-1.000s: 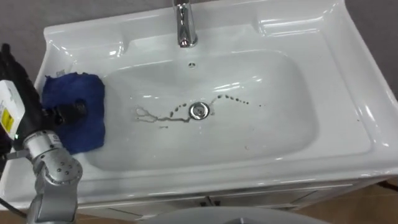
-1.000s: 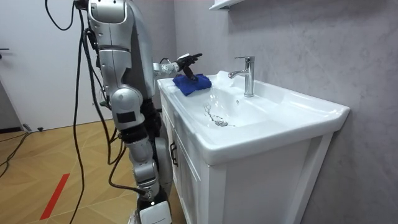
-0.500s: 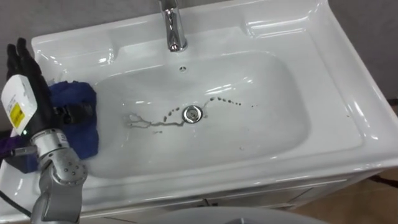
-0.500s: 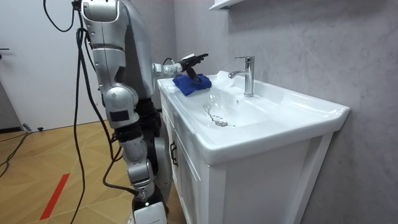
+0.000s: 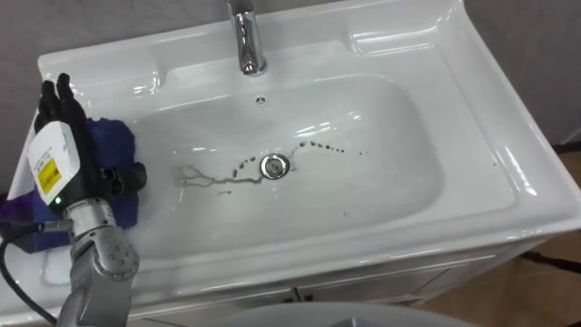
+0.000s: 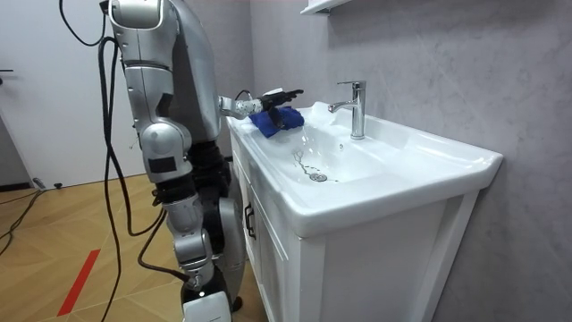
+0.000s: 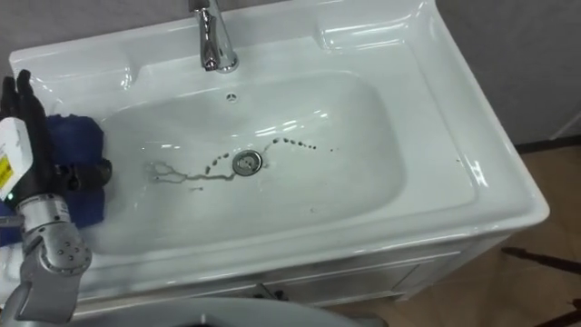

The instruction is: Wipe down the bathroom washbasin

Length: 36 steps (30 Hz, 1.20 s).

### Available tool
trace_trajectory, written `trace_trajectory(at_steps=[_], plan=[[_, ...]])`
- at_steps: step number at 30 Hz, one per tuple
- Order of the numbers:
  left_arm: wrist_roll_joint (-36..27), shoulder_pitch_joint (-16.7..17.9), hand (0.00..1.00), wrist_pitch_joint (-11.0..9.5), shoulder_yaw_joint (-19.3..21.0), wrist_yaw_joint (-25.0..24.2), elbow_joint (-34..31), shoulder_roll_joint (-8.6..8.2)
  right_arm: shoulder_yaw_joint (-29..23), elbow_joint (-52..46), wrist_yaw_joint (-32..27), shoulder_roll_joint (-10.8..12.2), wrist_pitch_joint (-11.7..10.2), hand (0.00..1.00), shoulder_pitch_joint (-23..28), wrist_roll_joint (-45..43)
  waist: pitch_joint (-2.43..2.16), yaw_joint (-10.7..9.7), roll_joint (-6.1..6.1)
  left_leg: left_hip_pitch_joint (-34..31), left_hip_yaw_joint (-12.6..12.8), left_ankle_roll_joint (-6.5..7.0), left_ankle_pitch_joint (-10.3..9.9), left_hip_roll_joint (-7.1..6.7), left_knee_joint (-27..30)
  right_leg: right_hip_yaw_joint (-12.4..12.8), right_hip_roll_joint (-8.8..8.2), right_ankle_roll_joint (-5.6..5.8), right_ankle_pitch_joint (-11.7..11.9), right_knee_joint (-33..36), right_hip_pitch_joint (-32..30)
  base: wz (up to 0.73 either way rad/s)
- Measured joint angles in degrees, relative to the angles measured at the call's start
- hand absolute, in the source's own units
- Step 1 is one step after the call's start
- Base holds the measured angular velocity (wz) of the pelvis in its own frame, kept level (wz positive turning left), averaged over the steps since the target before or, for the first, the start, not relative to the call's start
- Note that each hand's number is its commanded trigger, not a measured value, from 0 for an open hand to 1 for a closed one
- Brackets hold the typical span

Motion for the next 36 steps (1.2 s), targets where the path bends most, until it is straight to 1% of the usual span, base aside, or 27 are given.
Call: trace_trajectory(at_steps=[3,11,14,16,19,24,28,36], plan=[[-1.06,-0.01,0.00,-0.35,-1.02,-0.01,0.69,0.00,-0.04,-0.17,0.03,0.00,-0.30,0.00,-0.35,0.19,0.03,-0.07,-0.12,-0.02,0.09,0.00,0.00,0.01,-0.04,0.10,0.01,0.00,0.00,-0.04,-0.12,-0.01],[-1.10,-0.32,0.00,-0.51,-1.48,-0.06,1.56,0.00,-0.07,-0.21,-0.04,0.01,-0.19,0.00,-0.57,0.20,-0.05,-0.07,-0.01,0.14,0.04,0.00,0.00,0.03,-0.02,0.00,0.01,0.00,0.01,-0.04,0.05,0.00],[-1.04,-0.41,0.00,-0.98,-1.43,0.17,2.75,0.00,-0.16,-0.12,-0.28,0.02,-0.20,0.00,-0.49,0.11,-0.16,-0.04,0.25,0.17,0.08,0.00,0.00,0.03,0.03,0.06,0.01,-0.02,0.03,-0.02,0.07,0.00],[-1.06,-0.57,0.00,-1.08,-1.44,0.28,5.98,0.00,-0.15,-0.06,-0.66,0.02,0.08,0.00,-0.30,0.20,-0.21,-0.14,0.58,0.06,0.08,0.00,-0.01,0.09,0.05,0.02,0.06,-0.06,0.06,0.01,0.08,0.00],[-1.05,-0.57,0.00,-0.91,-1.37,0.30,8.62,0.01,-0.12,-0.06,-0.83,-0.03,0.23,0.00,0.07,0.33,-0.21,0.03,1.01,-0.09,0.02,-0.02,-0.02,0.11,-0.17,-0.06,0.08,-0.08,0.07,0.04,0.03,0.00],[-0.97,-0.57,0.00,-0.82,0.03,0.76,9.46,0.01,-0.16,-0.10,-1.40,0.01,0.28,0.00,0.05,0.36,-0.43,0.05,1.56,0.14,0.05,-0.09,0.05,0.09,-0.45,-0.04,0.10,-0.08,0.07,-0.03,0.00,0.00],[-0.93,-0.56,0.00,0.03,0.84,0.78,9.44,0.01,-0.19,-0.12,-1.81,0.00,0.30,0.00,0.03,0.22,-0.46,0.15,1.50,0.22,0.04,-0.08,0.06,0.08,-0.44,0.02,0.10,-0.08,0.07,-0.10,-0.15,0.00],[-0.93,-0.57,0.00,0.05,1.02,0.78,11.17,0.01,-0.17,-0.12,-1.78,0.00,0.27,0.00,-0.19,0.19,-0.49,0.26,1.15,0.75,0.12,-0.07,0.07,0.07,-0.54,0.59,0.11,-0.08,0.07,-0.06,0.04,-0.03]])
